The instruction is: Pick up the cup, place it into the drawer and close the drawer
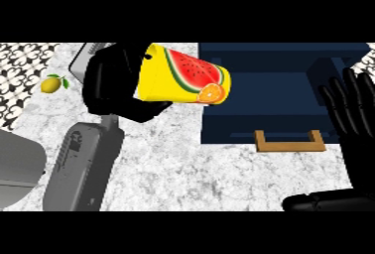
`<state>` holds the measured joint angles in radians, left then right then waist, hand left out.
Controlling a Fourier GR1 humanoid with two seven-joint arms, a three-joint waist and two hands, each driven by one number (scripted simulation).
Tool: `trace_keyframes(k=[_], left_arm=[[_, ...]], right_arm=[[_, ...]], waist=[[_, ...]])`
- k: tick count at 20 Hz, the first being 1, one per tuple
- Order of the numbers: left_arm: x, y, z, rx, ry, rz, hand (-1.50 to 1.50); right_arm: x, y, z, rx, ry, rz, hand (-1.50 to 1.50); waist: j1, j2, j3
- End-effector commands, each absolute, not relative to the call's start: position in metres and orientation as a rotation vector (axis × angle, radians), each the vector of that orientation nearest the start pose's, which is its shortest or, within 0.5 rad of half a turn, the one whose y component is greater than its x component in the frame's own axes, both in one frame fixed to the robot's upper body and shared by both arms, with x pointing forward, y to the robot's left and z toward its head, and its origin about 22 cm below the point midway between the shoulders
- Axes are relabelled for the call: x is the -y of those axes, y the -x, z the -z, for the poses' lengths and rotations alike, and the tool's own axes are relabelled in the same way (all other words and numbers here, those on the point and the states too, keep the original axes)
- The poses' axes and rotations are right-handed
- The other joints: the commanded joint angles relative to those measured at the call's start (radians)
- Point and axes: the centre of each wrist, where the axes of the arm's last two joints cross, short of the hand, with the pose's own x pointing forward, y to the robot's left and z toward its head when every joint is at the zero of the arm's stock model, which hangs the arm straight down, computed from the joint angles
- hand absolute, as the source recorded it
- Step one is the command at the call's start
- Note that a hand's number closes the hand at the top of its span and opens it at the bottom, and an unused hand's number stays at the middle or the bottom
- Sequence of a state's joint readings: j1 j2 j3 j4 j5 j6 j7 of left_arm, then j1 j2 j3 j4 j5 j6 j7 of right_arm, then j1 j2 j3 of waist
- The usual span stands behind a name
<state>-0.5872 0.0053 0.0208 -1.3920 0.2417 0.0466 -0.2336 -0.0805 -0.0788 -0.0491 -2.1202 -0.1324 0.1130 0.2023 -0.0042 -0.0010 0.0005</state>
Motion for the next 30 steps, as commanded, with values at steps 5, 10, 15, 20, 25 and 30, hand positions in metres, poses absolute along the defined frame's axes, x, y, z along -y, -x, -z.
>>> trace_keyframes(k=[5,10,15,20,25,30], left_arm=[[-0.11,-0.377,-0.168,2.122,0.32,0.012,1.5],[-0.089,-0.395,-0.179,2.079,0.307,0.051,1.5],[-0.07,-0.408,-0.191,2.052,0.282,0.095,1.5],[-0.049,-0.413,-0.167,2.014,0.255,0.132,1.5],[-0.036,-0.417,-0.166,1.997,0.207,0.114,1.5],[-0.02,-0.427,-0.168,1.95,0.177,0.137,1.5]], right_arm=[[0.253,-0.219,-0.132,1.974,-0.137,-0.129,-1.5],[0.24,-0.22,-0.147,1.989,-0.131,-0.131,-1.5],[0.261,-0.238,-0.123,1.994,-0.117,-0.126,-1.5],[0.253,-0.227,-0.144,1.982,-0.135,-0.16,-1.5],[0.257,-0.235,-0.139,2.006,-0.124,-0.119,-1.5],[0.244,-0.221,-0.146,1.988,-0.169,-0.15,-1.5]], waist=[[-0.005,0.001,0.0],[-0.007,0.002,-0.001],[-0.006,0.004,0.0],[-0.02,0.005,0.0],[-0.019,0.005,0.0],[-0.05,0.01,0.0]])
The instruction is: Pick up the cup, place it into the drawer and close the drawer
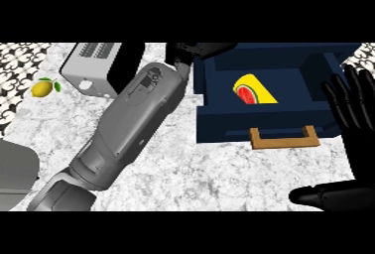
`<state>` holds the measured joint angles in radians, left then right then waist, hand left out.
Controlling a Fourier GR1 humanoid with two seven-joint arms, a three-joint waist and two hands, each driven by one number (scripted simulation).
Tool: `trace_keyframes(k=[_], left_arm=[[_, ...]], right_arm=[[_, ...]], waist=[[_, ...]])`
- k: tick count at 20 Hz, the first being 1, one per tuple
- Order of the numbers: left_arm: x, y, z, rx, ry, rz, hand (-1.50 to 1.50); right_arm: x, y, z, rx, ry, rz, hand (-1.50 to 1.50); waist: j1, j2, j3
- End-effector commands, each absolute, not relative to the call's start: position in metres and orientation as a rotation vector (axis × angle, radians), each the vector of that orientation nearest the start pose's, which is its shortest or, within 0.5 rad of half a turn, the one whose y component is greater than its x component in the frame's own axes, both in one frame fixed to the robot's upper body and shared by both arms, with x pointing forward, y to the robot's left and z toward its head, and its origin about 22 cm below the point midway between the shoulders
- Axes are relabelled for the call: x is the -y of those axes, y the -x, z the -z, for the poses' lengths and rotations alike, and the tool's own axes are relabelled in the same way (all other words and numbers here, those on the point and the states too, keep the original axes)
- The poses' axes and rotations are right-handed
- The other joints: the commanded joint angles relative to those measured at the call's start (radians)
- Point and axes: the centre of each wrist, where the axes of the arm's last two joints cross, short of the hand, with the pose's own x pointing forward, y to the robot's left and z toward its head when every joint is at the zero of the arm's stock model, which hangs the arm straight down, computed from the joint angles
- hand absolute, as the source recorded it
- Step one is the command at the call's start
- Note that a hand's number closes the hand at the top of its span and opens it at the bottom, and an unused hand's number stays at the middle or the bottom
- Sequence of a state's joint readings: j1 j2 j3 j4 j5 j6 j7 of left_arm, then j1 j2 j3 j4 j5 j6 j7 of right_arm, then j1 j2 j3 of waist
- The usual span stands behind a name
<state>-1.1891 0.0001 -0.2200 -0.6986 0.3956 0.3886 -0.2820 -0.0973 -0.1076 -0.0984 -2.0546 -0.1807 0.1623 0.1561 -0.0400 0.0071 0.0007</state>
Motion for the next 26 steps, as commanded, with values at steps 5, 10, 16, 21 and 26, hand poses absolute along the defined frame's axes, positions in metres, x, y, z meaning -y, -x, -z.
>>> trace_keyframes(k=[5,10,16,21,26], left_arm=[[-0.026,-0.424,-0.124,1.911,0.152,0.204,1.5],[-0.01,-0.426,-0.145,1.905,0.097,0.24,1.5],[-0.014,-0.425,-0.124,1.873,0.013,0.331,1.5],[-0.011,-0.426,-0.126,1.861,-0.074,0.367,-1.5],[-0.008,-0.425,-0.131,1.888,-0.005,0.312,-1.5]], right_arm=[[0.255,-0.236,-0.135,2.007,-0.179,-0.169,-1.5],[0.238,-0.239,-0.14,1.995,-0.182,-0.175,-1.5],[0.237,-0.248,-0.136,2.024,-0.203,-0.184,-1.5],[0.235,-0.235,-0.14,2.01,-0.249,-0.185,-1.5],[0.237,-0.233,-0.135,2.016,-0.264,-0.173,-1.5]], waist=[[-0.027,0.008,0.0],[-0.051,0.011,0.0],[-0.064,0.017,0.001],[-0.085,0.018,0.001],[-0.089,0.022,0.001]])
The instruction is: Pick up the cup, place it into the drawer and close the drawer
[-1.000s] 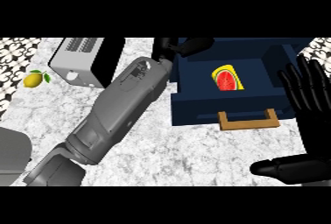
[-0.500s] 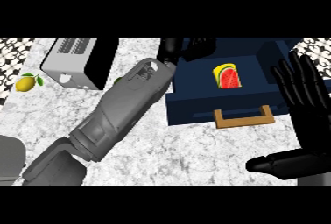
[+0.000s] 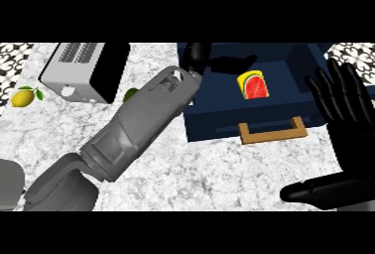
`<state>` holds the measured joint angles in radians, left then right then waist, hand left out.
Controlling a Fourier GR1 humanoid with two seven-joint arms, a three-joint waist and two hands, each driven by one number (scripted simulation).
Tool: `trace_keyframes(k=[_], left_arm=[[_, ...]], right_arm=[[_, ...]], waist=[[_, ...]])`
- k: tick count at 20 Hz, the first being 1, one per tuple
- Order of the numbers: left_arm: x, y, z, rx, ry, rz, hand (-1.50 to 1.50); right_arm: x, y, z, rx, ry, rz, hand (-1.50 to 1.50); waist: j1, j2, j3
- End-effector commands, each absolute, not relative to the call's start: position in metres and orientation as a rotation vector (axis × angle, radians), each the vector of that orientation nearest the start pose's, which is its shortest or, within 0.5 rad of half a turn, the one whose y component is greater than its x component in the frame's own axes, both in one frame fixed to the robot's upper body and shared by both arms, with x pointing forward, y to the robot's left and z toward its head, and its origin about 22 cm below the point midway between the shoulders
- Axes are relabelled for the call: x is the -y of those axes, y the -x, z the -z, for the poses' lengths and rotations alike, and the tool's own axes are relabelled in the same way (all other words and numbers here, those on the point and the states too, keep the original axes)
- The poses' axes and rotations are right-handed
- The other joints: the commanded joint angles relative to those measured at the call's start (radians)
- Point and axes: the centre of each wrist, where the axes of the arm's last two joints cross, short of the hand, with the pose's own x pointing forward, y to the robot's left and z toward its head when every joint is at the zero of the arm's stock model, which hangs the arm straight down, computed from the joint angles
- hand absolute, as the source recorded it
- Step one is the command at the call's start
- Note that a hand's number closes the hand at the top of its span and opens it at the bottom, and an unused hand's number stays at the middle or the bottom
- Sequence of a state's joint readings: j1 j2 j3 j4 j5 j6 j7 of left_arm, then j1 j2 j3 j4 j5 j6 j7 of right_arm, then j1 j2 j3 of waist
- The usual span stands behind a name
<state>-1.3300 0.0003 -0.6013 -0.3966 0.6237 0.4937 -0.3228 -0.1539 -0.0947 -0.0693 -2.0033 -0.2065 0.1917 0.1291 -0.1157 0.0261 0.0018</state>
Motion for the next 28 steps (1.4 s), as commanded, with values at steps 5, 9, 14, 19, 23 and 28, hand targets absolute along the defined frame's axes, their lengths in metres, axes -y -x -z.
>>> trace_keyframes(k=[5,9,14,19,23,28], left_arm=[[0.004,-0.422,-0.156,1.956,0.171,0.235,-1.5],[0.0,-0.419,-0.152,1.981,0.274,0.141,-1.5],[-0.013,-0.422,-0.162,1.947,0.339,0.087,-1.5],[-0.054,-0.424,-0.151,1.961,0.322,-0.028,-1.5],[-0.083,-0.418,-0.156,1.943,0.294,-0.085,-1.5],[-0.122,-0.386,-0.109,1.91,0.276,-0.121,-1.5]], right_arm=[[0.237,-0.242,-0.14,2.018,-0.321,-0.163,-1.5],[0.249,-0.23,-0.15,2.008,-0.333,-0.138,-1.5],[0.256,-0.219,-0.152,2.008,-0.311,-0.23,1.5],[0.275,-0.213,-0.162,1.975,-0.203,-0.445,1.5],[0.275,-0.216,-0.142,1.952,-0.144,-0.506,1.5],[0.266,-0.208,-0.139,1.877,-0.036,-0.631,1.5]], waist=[[0.03,-0.007,-0.001],[0.066,-0.019,-0.002],[0.109,-0.029,-0.002],[0.131,-0.036,-0.003],[0.143,-0.036,-0.002],[0.151,-0.038,-0.002]])
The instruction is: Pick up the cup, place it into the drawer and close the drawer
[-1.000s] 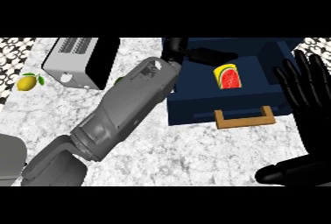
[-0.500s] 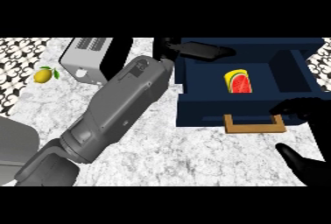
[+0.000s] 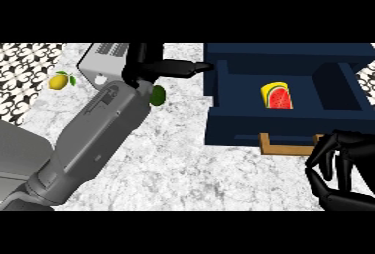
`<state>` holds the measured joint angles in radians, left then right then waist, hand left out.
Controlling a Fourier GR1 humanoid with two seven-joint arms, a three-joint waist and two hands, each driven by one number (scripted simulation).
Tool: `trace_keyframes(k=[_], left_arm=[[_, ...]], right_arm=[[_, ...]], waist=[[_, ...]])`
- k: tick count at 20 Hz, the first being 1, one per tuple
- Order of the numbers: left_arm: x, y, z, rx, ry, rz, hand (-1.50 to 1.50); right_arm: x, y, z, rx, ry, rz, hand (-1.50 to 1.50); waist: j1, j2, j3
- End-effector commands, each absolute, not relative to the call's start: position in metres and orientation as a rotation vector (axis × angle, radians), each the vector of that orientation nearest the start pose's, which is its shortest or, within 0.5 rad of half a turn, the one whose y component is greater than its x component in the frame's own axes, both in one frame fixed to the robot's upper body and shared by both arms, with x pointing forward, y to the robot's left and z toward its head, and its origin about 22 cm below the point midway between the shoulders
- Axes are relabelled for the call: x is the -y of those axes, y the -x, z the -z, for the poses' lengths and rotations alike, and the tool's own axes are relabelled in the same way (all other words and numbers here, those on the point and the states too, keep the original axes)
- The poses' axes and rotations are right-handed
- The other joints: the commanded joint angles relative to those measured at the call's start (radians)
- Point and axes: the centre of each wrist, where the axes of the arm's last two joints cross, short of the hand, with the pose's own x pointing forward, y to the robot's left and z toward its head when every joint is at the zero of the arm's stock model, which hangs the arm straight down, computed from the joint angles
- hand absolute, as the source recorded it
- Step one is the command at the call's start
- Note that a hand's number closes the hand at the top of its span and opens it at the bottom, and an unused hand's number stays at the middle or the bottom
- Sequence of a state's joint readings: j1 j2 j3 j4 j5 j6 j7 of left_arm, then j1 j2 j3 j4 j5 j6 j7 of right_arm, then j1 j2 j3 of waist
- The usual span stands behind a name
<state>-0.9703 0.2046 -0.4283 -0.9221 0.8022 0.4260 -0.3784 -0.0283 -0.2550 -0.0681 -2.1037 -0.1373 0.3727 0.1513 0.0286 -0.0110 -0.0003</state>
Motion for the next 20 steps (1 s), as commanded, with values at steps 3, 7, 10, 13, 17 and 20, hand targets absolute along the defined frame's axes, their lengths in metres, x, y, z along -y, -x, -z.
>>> trace_keyframes(k=[3,7,10,13,17,20], left_arm=[[-0.168,-0.375,-0.127,1.898,0.245,-0.128,-1.5],[-0.207,-0.355,-0.115,1.889,0.258,-0.174,-1.5],[-0.229,-0.335,-0.096,1.888,0.241,-0.184,-1.5],[-0.237,-0.335,-0.097,1.874,0.282,-0.19,-1.5],[-0.256,-0.318,-0.081,1.877,0.264,-0.15,-1.5],[-0.276,-0.286,-0.075,1.899,0.233,-0.182,-1.5]], right_arm=[[0.288,-0.218,-0.128,1.84,-0.017,-0.61,1.5],[0.252,-0.237,-0.136,1.829,0.037,-0.641,1.5],[0.248,-0.217,-0.123,1.817,0.109,-0.776,1.5],[0.251,-0.233,-0.119,1.791,0.221,-1.026,1.5],[0.236,-0.259,-0.096,1.735,0.35,-1.132,1.5],[0.233,-0.249,-0.072,1.715,0.37,-1.159,1.5]], waist=[[0.004,0.002,0.001],[-0.003,0.009,0.0],[-0.012,0.007,0.0],[0.0,0.01,0.001],[0.0,0.013,0.0],[-0.007,0.008,0.001]])
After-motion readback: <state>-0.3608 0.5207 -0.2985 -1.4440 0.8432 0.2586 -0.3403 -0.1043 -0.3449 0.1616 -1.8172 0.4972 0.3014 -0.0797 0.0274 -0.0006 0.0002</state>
